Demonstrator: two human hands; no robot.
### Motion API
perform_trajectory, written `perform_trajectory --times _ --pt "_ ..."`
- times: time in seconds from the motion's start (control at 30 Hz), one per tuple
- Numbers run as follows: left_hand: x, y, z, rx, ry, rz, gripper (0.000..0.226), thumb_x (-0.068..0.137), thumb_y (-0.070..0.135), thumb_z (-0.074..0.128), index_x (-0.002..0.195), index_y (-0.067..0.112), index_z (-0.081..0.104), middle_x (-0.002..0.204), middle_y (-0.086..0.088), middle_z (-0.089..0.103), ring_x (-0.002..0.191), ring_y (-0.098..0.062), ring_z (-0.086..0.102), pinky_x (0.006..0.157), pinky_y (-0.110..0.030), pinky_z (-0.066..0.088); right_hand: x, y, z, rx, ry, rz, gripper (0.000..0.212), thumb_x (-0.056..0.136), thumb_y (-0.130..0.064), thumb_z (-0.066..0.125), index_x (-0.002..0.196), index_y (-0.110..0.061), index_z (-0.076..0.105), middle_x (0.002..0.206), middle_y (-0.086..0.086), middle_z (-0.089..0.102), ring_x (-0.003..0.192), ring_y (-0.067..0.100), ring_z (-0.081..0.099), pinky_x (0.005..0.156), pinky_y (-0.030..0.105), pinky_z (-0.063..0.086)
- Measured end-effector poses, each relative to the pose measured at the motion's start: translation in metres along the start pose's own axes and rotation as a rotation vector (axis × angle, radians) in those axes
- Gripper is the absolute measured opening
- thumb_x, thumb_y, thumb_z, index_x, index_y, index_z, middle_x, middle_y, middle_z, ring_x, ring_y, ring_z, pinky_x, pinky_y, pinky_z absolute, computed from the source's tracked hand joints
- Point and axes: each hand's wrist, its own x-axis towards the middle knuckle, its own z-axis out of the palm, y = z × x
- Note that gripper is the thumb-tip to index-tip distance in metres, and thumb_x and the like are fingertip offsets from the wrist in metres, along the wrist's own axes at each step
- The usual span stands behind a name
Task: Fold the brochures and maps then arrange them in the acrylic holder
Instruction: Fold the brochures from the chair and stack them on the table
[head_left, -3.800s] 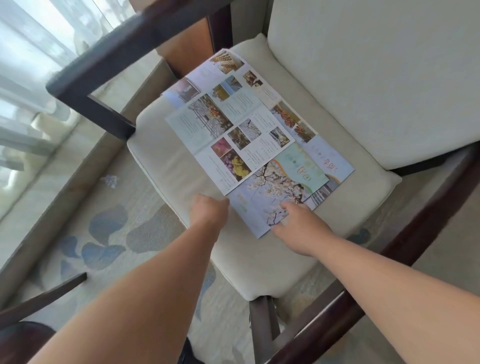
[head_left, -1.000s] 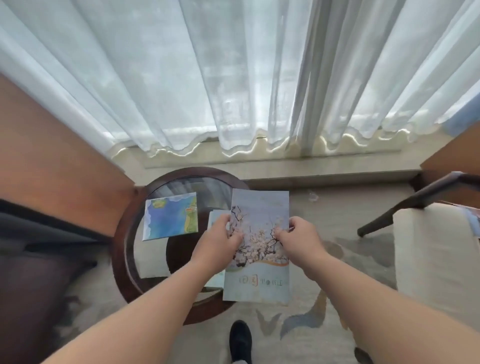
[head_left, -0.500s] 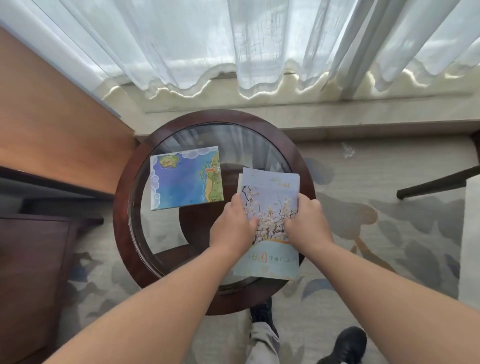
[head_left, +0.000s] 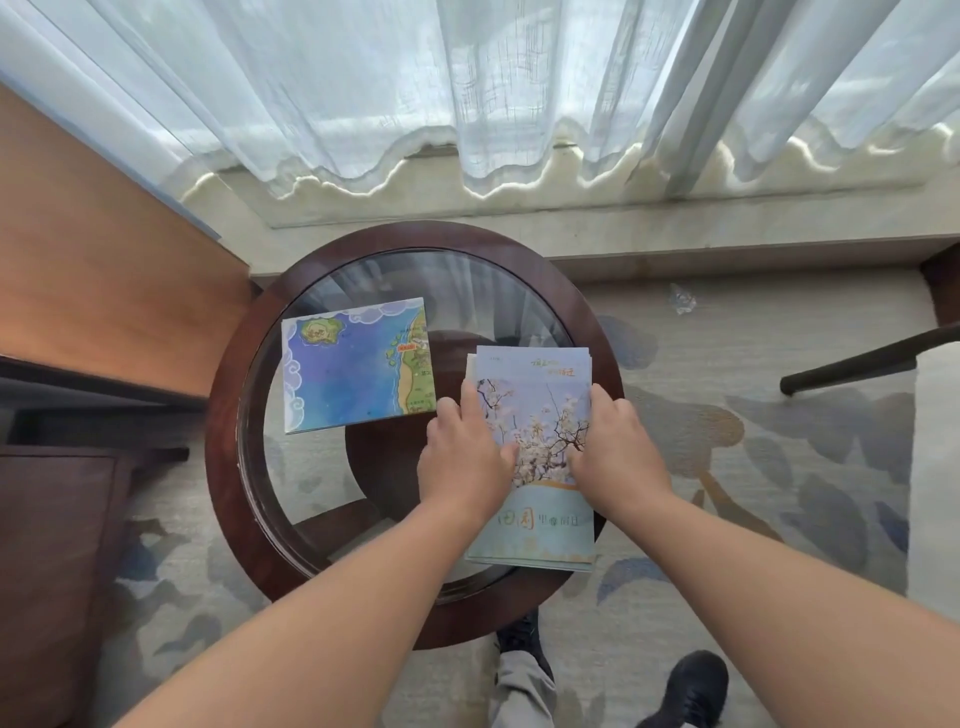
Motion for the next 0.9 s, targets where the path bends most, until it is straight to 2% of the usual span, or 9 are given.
perform_trajectory --times 0.07,0.17,0.27,0.4,0.47,0.57,0.67,0.73,0.9 --pt "0.004 0.005 0.0 0.085 0.101 0.091 0.084 0.087 0.047 0.057 0.151 0.016 0.013 0.134 -0.006 0.034 0.12 -0.027 0.038 0.097 -0.04 0.039 0.001 0.003 -0.003 -0.124 0.001 -0.065 0.082 0.086 -0.022 0.068 0.149 -0.018 0.016 0.138 0.006 0.031 0.112 0.027 0.046 0.081 0.035 0.046" --pt "0.019 0.019 0.002 0.133 0.128 0.238 0.081 0.089 0.049 0.052 0.152 0.015 0.015 0.154 -0.01 0.02 0.142 -0.029 0.017 0.115 -0.043 0.019 0.012 0.005 -0.013 -0.385 -0.029 -0.232 0.106 0.082 -0.037 0.072 0.154 -0.021 -0.004 0.16 0.001 -0.002 0.142 0.029 0.018 0.106 0.037 0.036" --pt "0.036 0.034 0.012 0.198 0.057 0.331 0.074 0.095 0.052 0.035 0.155 0.017 0.009 0.162 -0.012 0.004 0.149 -0.029 -0.004 0.121 -0.046 -0.001 0.022 0.007 -0.019 -0.529 -0.161 -0.321 0.114 0.078 -0.046 0.074 0.155 -0.019 -0.006 0.163 0.001 -0.013 0.15 0.025 -0.004 0.12 0.04 0.018" --pt "0.037 0.035 0.036 0.292 0.007 0.364 0.072 0.094 0.054 0.007 0.155 0.019 -0.005 0.163 -0.011 -0.011 0.149 -0.026 -0.016 0.118 -0.047 -0.013 0.019 0.015 -0.012 -0.573 -0.203 -0.303 0.119 0.078 -0.045 0.076 0.155 -0.016 -0.009 0.163 0.0 -0.014 0.15 0.019 -0.009 0.122 0.04 0.006" --pt "0.031 0.027 0.046 0.33 0.025 0.406 0.074 0.092 0.058 0.003 0.155 0.019 -0.008 0.163 -0.011 -0.013 0.149 -0.026 -0.017 0.118 -0.047 -0.014 0.018 0.017 -0.01 -0.563 -0.196 -0.29 0.119 0.078 -0.045 0.076 0.154 -0.019 -0.011 0.163 -0.002 -0.015 0.15 0.018 -0.008 0.122 0.04 0.004" --pt "0.014 0.014 0.059 0.351 0.064 0.489 0.071 0.097 0.058 0.011 0.153 0.02 -0.008 0.164 -0.009 -0.007 0.15 -0.025 -0.01 0.119 -0.047 -0.012 0.018 0.017 -0.01 -0.557 -0.207 -0.248 0.118 0.079 -0.046 0.074 0.154 -0.023 -0.014 0.162 -0.007 -0.019 0.15 0.02 -0.005 0.121 0.046 0.005" --pt "-0.013 0.003 0.067 0.327 0.067 0.52 0.066 0.098 0.053 0.017 0.152 0.017 0.006 0.162 -0.011 0.006 0.151 -0.027 0.002 0.12 -0.049 0.0 0.016 0.016 -0.009 -0.589 -0.207 -0.223 0.111 0.085 -0.041 0.069 0.153 -0.025 -0.017 0.161 -0.008 -0.022 0.151 0.022 -0.002 0.12 0.052 0.008" --pt "-0.032 -0.004 0.074 0.328 0.046 0.518 0.068 0.097 0.053 0.022 0.153 0.015 0.014 0.161 -0.013 0.008 0.15 -0.028 0.003 0.118 -0.052 0.005 0.016 0.016 -0.008 -0.607 -0.19 -0.218 0.106 0.089 -0.034 0.066 0.152 -0.024 -0.019 0.161 -0.007 -0.023 0.151 0.023 -0.001 0.119 0.053 0.008" --pt "-0.061 -0.014 0.083 0.41 -0.043 0.511 0.078 0.094 0.064 0.02 0.154 0.017 0.009 0.162 -0.015 0.002 0.15 -0.034 -0.004 0.118 -0.056 -0.001 0.016 0.015 -0.006 -0.595 -0.201 -0.209 0.114 0.085 -0.038 0.071 0.152 -0.024 -0.019 0.161 -0.006 -0.023 0.151 0.025 -0.001 0.118 0.055 0.008"
